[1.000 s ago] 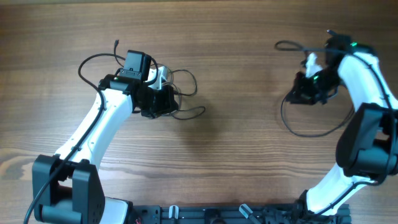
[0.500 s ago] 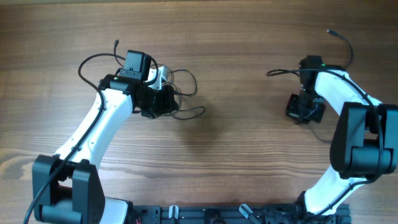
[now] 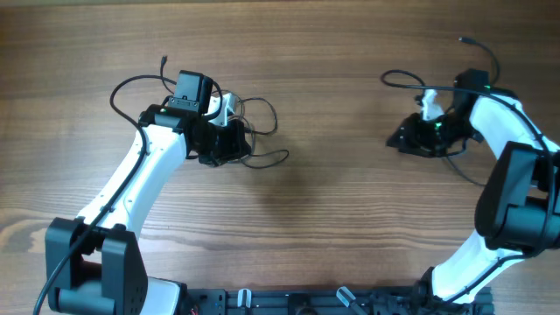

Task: Untangle cables

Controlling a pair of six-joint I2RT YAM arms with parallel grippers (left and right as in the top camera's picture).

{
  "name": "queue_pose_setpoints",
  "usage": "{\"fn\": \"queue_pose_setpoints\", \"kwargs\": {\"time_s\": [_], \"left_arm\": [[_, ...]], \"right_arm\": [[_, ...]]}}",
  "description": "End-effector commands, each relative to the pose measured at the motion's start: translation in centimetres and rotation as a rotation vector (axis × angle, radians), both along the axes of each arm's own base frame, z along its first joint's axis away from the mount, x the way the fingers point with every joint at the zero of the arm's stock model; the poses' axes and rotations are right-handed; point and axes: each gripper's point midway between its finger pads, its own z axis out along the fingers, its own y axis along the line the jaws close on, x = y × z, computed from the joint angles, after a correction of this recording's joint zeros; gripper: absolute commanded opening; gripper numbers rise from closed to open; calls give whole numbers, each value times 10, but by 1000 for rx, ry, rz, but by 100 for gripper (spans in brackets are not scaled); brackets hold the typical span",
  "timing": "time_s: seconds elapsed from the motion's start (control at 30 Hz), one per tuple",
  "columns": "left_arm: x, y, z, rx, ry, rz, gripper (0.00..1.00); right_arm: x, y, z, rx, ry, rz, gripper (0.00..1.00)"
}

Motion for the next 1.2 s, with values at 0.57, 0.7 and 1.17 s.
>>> {"fn": "queue_pose_setpoints", "kwargs": {"time_s": [0.57,0.7,1.17], "left_arm": [[35,-76,107,-585,-293,-190,4],[37,-68,89,-505,-247,-127,4],[50,-38,53,-268,-228,18,44]], "right_arm": [[24,205,27,148,-385,456,78],[54,208,46,147,-523,416,73],[43,100,62,-211,-380,224,4]]}}
